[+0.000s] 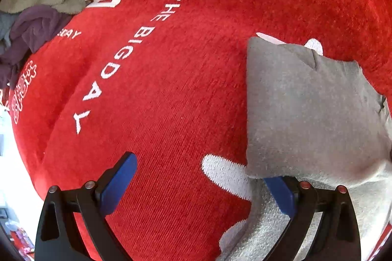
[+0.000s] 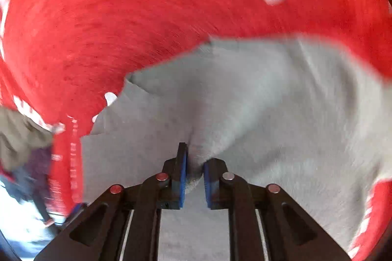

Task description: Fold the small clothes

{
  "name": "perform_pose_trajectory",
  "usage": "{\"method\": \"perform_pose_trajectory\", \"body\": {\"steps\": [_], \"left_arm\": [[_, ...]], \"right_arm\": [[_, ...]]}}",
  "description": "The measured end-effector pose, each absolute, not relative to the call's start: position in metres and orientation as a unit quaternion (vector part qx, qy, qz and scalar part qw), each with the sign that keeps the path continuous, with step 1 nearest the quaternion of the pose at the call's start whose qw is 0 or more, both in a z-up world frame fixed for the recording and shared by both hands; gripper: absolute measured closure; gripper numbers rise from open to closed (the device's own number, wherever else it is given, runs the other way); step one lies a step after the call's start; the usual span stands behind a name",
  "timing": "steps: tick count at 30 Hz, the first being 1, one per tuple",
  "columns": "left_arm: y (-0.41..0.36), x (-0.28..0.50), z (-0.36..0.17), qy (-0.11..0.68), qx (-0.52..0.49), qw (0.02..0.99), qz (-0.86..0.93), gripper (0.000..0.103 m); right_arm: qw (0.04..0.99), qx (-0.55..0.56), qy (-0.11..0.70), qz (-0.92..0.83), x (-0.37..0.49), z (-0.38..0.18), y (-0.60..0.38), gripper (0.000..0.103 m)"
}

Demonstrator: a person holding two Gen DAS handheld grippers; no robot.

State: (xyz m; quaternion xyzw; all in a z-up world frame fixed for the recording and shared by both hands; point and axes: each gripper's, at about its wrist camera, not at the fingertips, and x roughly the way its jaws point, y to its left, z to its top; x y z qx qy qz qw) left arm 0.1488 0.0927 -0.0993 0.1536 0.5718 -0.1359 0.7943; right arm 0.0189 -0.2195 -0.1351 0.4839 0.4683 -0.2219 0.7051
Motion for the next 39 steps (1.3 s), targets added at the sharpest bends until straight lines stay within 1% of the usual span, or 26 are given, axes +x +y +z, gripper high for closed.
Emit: {"method": "perform_pose_trajectory", "body": {"steps": [1, 2, 3, 4, 6, 7, 9, 10, 11, 15, 16, 18, 22, 23, 24, 25, 26, 27, 29, 31, 33, 36, 38, 39], "left_arm": [[0.092, 0.149, -0.099, 0.570, 0.156, 0.795, -0.135, 0.003], [0.092, 0.148, -0.100, 0.568, 0.157, 0.796, -0.134, 0.003], [0.091, 0.148, -0.100, 0.567, 0.157, 0.797, -0.132, 0.003], [0.091, 0.148, -0.101, 0.567, 0.158, 0.798, -0.129, 0.002], [0.089, 0.147, -0.101, 0.562, 0.165, 0.802, -0.122, 0.001], [0.088, 0.147, -0.101, 0.559, 0.170, 0.803, -0.120, 0.001], [0.083, 0.145, -0.101, 0.547, 0.190, 0.807, -0.115, 0.001], [0.080, 0.144, -0.099, 0.543, 0.202, 0.807, -0.113, 0.001], [0.078, 0.144, -0.097, 0.542, 0.208, 0.806, -0.111, 0.001], [0.077, 0.144, -0.096, 0.539, 0.214, 0.807, -0.111, 0.001], [0.075, 0.142, -0.098, 0.534, 0.219, 0.809, -0.114, 0.001], [0.069, 0.136, -0.098, 0.512, 0.243, 0.815, -0.118, 0.000], [0.063, 0.132, -0.096, 0.499, 0.266, 0.813, -0.135, 0.000], [0.064, 0.132, -0.095, 0.504, 0.267, 0.810, -0.140, 0.000], [0.066, 0.132, -0.094, 0.507, 0.267, 0.807, -0.145, 0.000], [0.068, 0.131, -0.092, 0.509, 0.270, 0.803, -0.155, 0.000], [0.072, 0.128, -0.088, 0.507, 0.279, 0.798, -0.168, 0.000], [0.074, 0.126, -0.086, 0.506, 0.288, 0.794, -0.174, 0.000], [0.084, 0.120, -0.078, 0.505, 0.311, 0.785, -0.180, 0.000], [0.094, 0.119, -0.070, 0.514, 0.306, 0.780, -0.182, 0.000], [0.100, 0.122, -0.057, 0.525, 0.283, 0.781, -0.189, 0.000], [0.083, 0.127, -0.048, 0.519, 0.258, 0.788, -0.208, 0.000], [0.057, 0.129, -0.055, 0.520, 0.248, 0.785, -0.226, 0.000], [0.047, 0.128, -0.061, 0.526, 0.244, 0.781, -0.231, 0.000]], "right_arm": [[0.700, 0.499, 0.465, -0.212, 0.014, -0.139, -0.222, 0.065], [0.700, 0.507, 0.460, -0.204, 0.011, -0.141, -0.221, 0.042], [0.702, 0.512, 0.452, -0.200, 0.010, -0.141, -0.221, 0.034], [0.705, 0.525, 0.435, -0.196, 0.006, -0.141, -0.221, 0.030], [0.690, 0.557, 0.415, -0.205, -0.004, -0.146, -0.226, 0.030], [0.676, 0.575, 0.409, -0.212, -0.006, -0.151, -0.229, 0.033], [0.641, 0.615, 0.396, -0.232, -0.010, -0.165, -0.235, 0.071], [0.628, 0.618, 0.407, -0.240, -0.009, -0.167, -0.239, 0.093], [0.626, 0.618, 0.411, -0.240, -0.009, -0.165, -0.242, 0.093], [0.727, 0.559, 0.352, -0.187, -0.019, -0.105, -0.256, 0.093], [0.736, 0.554, 0.344, -0.182, -0.025, -0.099, -0.258, 0.093], [0.740, 0.549, 0.345, -0.177, -0.038, -0.101, -0.262, 0.093], [0.728, 0.537, 0.374, -0.205, -0.064, -0.140, -0.266, 0.092], [0.723, 0.534, 0.383, -0.213, -0.068, -0.149, -0.266, 0.087], [0.712, 0.522, 0.407, -0.234, -0.070, -0.164, -0.265, 0.085], [0.711, 0.519, 0.411, -0.235, -0.073, -0.167, -0.266, 0.085], [0.714, 0.523, 0.405, -0.229, -0.075, -0.162, -0.268, 0.079], [0.710, 0.512, 0.419, -0.241, -0.082, -0.155, -0.271, 0.076], [0.696, 0.495, 0.445, -0.270, -0.098, -0.147, -0.273, 0.063], [0.672, 0.502, 0.457, -0.296, -0.119, -0.140, -0.278, 0.063], [0.662, 0.519, 0.452, -0.297, -0.138, -0.128, -0.279, 0.063], [0.692, 0.495, 0.445, -0.279, -0.127, -0.108, -0.267, 0.065], [0.720, 0.467, 0.448, -0.251, -0.115, -0.099, -0.263, 0.066], [0.729, 0.455, 0.453, -0.237, -0.095, -0.099, -0.253, 0.066]]}}
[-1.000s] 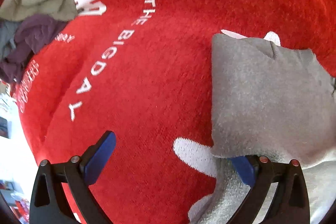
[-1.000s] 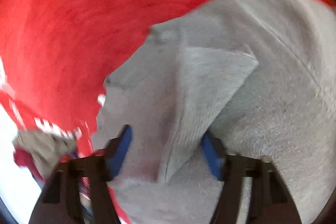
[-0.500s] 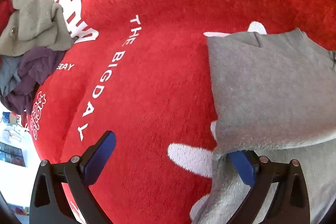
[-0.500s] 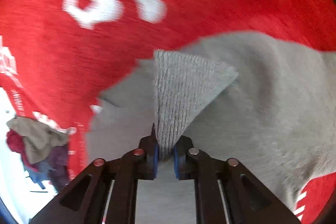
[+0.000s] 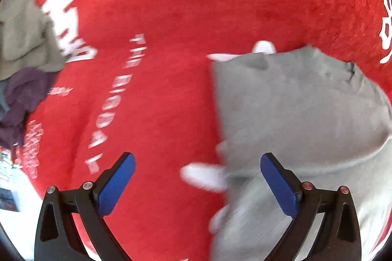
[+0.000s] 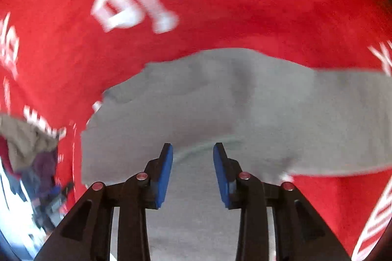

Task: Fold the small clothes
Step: 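Open the right gripper and lift it off the folded side, then grasp the other sleeve cuff with the right gripper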

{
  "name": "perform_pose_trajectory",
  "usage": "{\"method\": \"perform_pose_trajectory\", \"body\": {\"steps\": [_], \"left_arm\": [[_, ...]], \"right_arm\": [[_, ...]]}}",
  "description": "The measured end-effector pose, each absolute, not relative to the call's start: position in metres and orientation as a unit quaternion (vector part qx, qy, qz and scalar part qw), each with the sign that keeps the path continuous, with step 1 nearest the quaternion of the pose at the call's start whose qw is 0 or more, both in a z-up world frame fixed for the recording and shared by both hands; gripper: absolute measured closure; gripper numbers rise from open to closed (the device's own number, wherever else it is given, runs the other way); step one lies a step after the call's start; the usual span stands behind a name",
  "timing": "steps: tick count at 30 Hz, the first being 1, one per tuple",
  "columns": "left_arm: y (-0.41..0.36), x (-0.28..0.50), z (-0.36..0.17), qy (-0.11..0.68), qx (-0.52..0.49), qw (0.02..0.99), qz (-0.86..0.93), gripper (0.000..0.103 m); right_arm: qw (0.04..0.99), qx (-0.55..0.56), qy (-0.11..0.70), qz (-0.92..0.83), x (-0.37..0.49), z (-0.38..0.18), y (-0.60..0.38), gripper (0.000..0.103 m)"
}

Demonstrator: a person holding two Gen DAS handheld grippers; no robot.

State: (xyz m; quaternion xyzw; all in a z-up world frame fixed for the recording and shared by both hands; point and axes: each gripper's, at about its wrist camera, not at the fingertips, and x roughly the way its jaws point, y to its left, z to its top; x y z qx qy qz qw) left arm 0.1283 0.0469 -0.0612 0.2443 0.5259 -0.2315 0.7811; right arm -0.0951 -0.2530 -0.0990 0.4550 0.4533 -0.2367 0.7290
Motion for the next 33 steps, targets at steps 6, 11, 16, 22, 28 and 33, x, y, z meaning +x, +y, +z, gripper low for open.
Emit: {"method": "perform_pose_trajectory", "body": {"steps": [6, 11, 16, 22, 28, 33], "left_arm": [[0.012, 0.119, -0.104, 0.544, 0.262, 0.766, -0.222, 0.000], [0.027, 0.106, -0.088, 0.547, 0.282, 0.752, -0.235, 0.000], [0.013, 0.062, -0.066, 0.537, 0.313, 0.737, -0.266, 0.000], [-0.059, -0.015, -0.066, 0.541, 0.320, 0.703, -0.333, 0.001], [-0.139, -0.074, -0.063, 0.533, 0.310, 0.685, -0.387, 0.000], [-0.190, -0.105, -0.067, 0.520, 0.316, 0.682, -0.404, 0.000]], "right_arm": [[0.716, 0.440, 0.494, -0.223, -0.035, -0.144, -0.222, 0.074], [0.694, 0.469, 0.487, -0.249, -0.087, -0.139, -0.229, 0.071], [0.657, 0.574, 0.407, -0.270, -0.184, -0.136, -0.243, 0.068], [0.596, 0.649, 0.303, -0.363, -0.304, -0.145, -0.268, 0.066], [0.570, 0.680, 0.210, -0.411, -0.391, -0.147, -0.292, 0.059], [0.567, 0.706, 0.111, -0.411, -0.420, -0.156, -0.303, 0.059]]}}
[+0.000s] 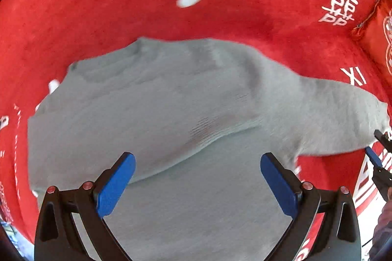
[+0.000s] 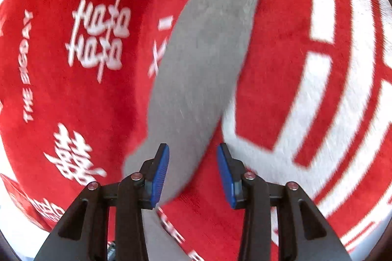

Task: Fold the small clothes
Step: 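Grasp the other sleeve cuff with the right gripper, then fold the held sleeve over the sweater body and open the right gripper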

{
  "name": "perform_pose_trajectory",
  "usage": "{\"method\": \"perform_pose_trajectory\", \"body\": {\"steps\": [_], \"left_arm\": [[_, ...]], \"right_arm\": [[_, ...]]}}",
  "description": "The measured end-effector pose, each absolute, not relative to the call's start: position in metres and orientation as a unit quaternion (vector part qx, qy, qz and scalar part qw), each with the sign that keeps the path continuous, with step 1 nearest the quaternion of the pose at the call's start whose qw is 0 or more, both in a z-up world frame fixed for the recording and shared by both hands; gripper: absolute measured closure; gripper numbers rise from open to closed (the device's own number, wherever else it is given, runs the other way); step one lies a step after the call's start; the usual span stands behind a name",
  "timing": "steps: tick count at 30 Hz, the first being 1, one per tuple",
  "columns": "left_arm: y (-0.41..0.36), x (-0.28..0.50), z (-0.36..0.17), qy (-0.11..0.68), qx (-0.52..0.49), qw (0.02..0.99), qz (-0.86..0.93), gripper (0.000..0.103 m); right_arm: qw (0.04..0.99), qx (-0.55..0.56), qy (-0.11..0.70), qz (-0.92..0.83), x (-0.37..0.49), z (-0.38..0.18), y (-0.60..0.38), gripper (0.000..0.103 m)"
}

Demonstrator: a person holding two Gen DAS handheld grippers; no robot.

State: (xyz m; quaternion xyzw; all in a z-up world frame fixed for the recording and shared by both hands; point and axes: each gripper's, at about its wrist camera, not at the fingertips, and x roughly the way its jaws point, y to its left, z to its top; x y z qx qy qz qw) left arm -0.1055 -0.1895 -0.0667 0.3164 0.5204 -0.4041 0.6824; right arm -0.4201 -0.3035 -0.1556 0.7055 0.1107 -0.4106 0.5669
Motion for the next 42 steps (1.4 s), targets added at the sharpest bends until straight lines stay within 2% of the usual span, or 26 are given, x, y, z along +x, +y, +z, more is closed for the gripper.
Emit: {"method": "perform_pose_trajectory", "body": {"steps": [7, 9, 10, 15, 17, 20, 23, 31, 34, 36, 38, 39, 41, 42], "left_arm": [[-0.231, -0.131, -0.070, 0.506, 0.322, 0.691, -0.403, 0.000], [-0.239, -0.133, -0.070, 0.495, 0.322, 0.707, -0.389, 0.000], [-0.243, -0.134, -0.073, 0.491, 0.324, 0.713, -0.382, 0.000], [-0.262, -0.168, -0.118, 0.485, 0.397, 0.678, -0.386, 0.000], [-0.261, -0.169, -0.109, 0.484, 0.374, 0.678, -0.409, 0.000], [-0.245, -0.145, -0.087, 0.516, 0.312, 0.675, -0.425, 0.000], [-0.213, -0.109, -0.056, 0.509, 0.275, 0.700, -0.419, 0.000], [-0.107, 0.008, -0.031, 0.502, 0.263, 0.756, -0.327, 0.000], [-0.064, 0.050, -0.041, 0.510, 0.269, 0.769, -0.276, 0.000], [-0.045, 0.068, -0.055, 0.527, 0.272, 0.764, -0.253, 0.000], [-0.027, 0.077, -0.071, 0.544, 0.274, 0.760, -0.225, 0.000], [-0.017, 0.082, -0.074, 0.552, 0.266, 0.760, -0.218, 0.000], [-0.003, 0.082, -0.083, 0.561, 0.246, 0.760, -0.216, 0.000], [0.003, 0.083, -0.086, 0.566, 0.238, 0.759, -0.215, 0.000]], "right_arm": [[0.584, 0.713, 0.075, -0.382, -0.405, -0.158, -0.343, 0.057], [0.582, 0.730, 0.053, -0.355, -0.407, -0.159, -0.349, 0.074], [0.585, 0.735, 0.039, -0.341, -0.404, -0.158, -0.353, 0.089], [0.614, 0.745, -0.009, -0.261, -0.389, -0.146, -0.364, 0.091], [0.626, 0.744, -0.012, -0.234, -0.376, -0.137, -0.365, 0.091], [0.667, 0.716, 0.021, -0.206, -0.343, -0.112, -0.370, 0.091], [0.712, 0.673, 0.079, -0.183, -0.292, -0.086, -0.370, 0.091], [0.824, 0.501, 0.256, -0.069, -0.104, -0.033, -0.302, 0.089], [0.837, 0.416, 0.351, -0.050, -0.037, -0.050, -0.246, 0.087], [0.820, 0.383, 0.422, -0.047, -0.001, -0.082, -0.212, 0.083], [0.784, 0.388, 0.483, -0.047, 0.017, -0.114, -0.197, 0.051], [0.768, 0.395, 0.501, -0.049, 0.021, -0.127, -0.191, 0.051], [0.777, 0.415, 0.469, -0.062, 0.016, -0.124, -0.195, 0.040], [0.773, 0.436, 0.456, -0.074, 0.013, -0.121, -0.201, 0.038]]}}
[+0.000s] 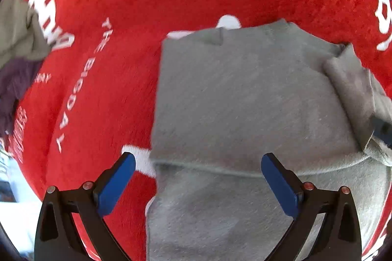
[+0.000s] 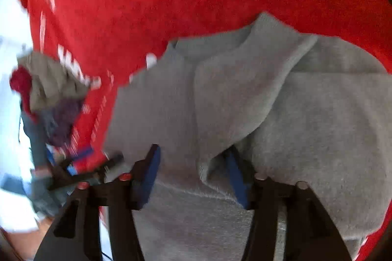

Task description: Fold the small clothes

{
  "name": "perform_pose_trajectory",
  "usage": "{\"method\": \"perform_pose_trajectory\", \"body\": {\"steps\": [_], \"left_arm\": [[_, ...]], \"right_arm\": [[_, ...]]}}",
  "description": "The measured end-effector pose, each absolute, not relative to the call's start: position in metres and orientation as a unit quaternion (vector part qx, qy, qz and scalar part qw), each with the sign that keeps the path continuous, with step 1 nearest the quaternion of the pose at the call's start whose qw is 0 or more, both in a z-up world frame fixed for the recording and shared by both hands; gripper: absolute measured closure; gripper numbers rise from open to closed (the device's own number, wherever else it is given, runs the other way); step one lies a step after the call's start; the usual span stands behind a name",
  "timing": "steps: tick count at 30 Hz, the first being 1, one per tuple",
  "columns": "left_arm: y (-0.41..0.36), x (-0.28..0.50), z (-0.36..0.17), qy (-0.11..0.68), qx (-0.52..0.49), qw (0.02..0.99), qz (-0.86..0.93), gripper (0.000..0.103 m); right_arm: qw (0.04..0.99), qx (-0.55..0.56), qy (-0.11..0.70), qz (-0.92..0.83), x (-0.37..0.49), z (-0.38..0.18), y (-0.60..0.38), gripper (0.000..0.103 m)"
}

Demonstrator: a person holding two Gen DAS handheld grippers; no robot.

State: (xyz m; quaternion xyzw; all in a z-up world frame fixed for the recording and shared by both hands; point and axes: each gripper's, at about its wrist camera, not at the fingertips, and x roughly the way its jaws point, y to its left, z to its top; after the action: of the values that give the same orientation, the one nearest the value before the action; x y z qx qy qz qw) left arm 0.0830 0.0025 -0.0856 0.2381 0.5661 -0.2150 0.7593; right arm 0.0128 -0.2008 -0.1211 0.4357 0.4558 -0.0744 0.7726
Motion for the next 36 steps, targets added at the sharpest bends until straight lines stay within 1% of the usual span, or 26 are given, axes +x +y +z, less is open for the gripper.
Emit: {"method": "perform_pose_trajectory", "body": {"steps": [2, 4, 5, 6, 7, 8, 10, 11, 13, 15, 16, 17, 18, 19, 21, 23, 26, 28, 31, 33, 35, 36], "left_arm": [[0.011, 0.084, -0.089, 0.575, 0.226, 0.756, -0.215, 0.000], [0.022, 0.085, -0.086, 0.579, 0.217, 0.755, -0.218, 0.000], [0.021, 0.086, -0.084, 0.580, 0.213, 0.755, -0.219, 0.000], [0.025, 0.086, -0.081, 0.579, 0.208, 0.757, -0.221, 0.000], [0.028, 0.087, -0.078, 0.578, 0.205, 0.758, -0.222, 0.000], [0.033, 0.088, -0.075, 0.574, 0.203, 0.761, -0.224, 0.000], [0.042, 0.090, -0.069, 0.568, 0.203, 0.766, -0.223, 0.000], [0.046, 0.091, -0.067, 0.566, 0.203, 0.768, -0.221, 0.000], [0.058, 0.097, -0.066, 0.567, 0.201, 0.770, -0.210, 0.000], [0.071, 0.106, -0.066, 0.571, 0.195, 0.773, -0.195, 0.000], [0.077, 0.110, -0.065, 0.572, 0.192, 0.775, -0.187, 0.000], [0.084, 0.114, -0.065, 0.573, 0.189, 0.777, -0.179, 0.000], [0.088, 0.116, -0.064, 0.573, 0.188, 0.779, -0.175, 0.000], [0.090, 0.117, -0.062, 0.573, 0.186, 0.780, -0.172, 0.000], [0.091, 0.119, -0.059, 0.572, 0.183, 0.780, -0.178, 0.000], [0.082, 0.113, -0.054, 0.570, 0.185, 0.777, -0.195, 0.000], [0.059, 0.109, -0.054, 0.562, 0.191, 0.772, -0.228, 0.000], [0.035, 0.106, -0.056, 0.560, 0.192, 0.766, -0.253, 0.000], [0.005, 0.112, -0.066, 0.572, 0.175, 0.755, -0.269, 0.000], [-0.009, 0.120, -0.075, 0.591, 0.151, 0.744, -0.271, 0.000], [-0.020, 0.124, -0.082, 0.595, 0.148, 0.739, -0.278, 0.000], [-0.024, 0.125, -0.085, 0.595, 0.154, 0.738, -0.277, 0.005]], "right_arm": [[0.758, 0.499, 0.406, -0.108, 0.001, -0.122, -0.224, 0.038], [0.721, 0.558, 0.388, -0.135, -0.002, -0.135, -0.245, 0.038], [0.703, 0.581, 0.383, -0.145, 0.000, -0.142, -0.253, 0.042], [0.686, 0.603, 0.377, -0.154, 0.002, -0.149, -0.259, 0.054], [0.678, 0.614, 0.371, -0.162, 0.006, -0.152, -0.261, 0.094], [0.689, 0.600, 0.371, -0.165, 0.015, -0.145, -0.258, 0.095], [0.743, 0.540, 0.369, -0.139, 0.039, -0.117, -0.240, 0.095], [0.765, 0.504, 0.381, -0.122, 0.048, -0.107, -0.229, 0.094], [0.805, 0.397, 0.434, -0.071, 0.080, -0.086, -0.185, 0.093], [0.820, 0.295, 0.489, -0.029, 0.105, -0.081, -0.139, 0.088], [0.819, 0.245, 0.518, -0.014, 0.114, -0.084, -0.116, 0.071], [0.815, 0.209, 0.541, -0.005, 0.117, -0.090, -0.098, 0.049], [0.809, 0.181, 0.559, -0.001, 0.118, -0.096, -0.082, 0.044], [0.804, 0.175, 0.568, 0.002, 0.116, -0.100, -0.071, 0.044], [0.796, 0.219, 0.564, -0.001, 0.099, -0.102, -0.070, 0.044], [0.779, 0.308, 0.545, -0.036, 0.064, -0.104, -0.091, 0.044], [0.748, 0.408, 0.511, -0.117, 0.007, -0.108, -0.134, 0.044], [0.710, 0.492, 0.471, -0.177, -0.044, -0.117, -0.171, 0.044], [0.651, 0.586, 0.418, -0.240, -0.103, -0.136, -0.201, 0.044], [0.618, 0.639, 0.378, -0.261, -0.130, -0.152, -0.209, 0.044], [0.607, 0.665, 0.346, -0.262, -0.140, -0.161, -0.214, 0.044], [0.603, 0.680, 0.326, -0.259, -0.142, -0.167, -0.216, 0.044]]}}
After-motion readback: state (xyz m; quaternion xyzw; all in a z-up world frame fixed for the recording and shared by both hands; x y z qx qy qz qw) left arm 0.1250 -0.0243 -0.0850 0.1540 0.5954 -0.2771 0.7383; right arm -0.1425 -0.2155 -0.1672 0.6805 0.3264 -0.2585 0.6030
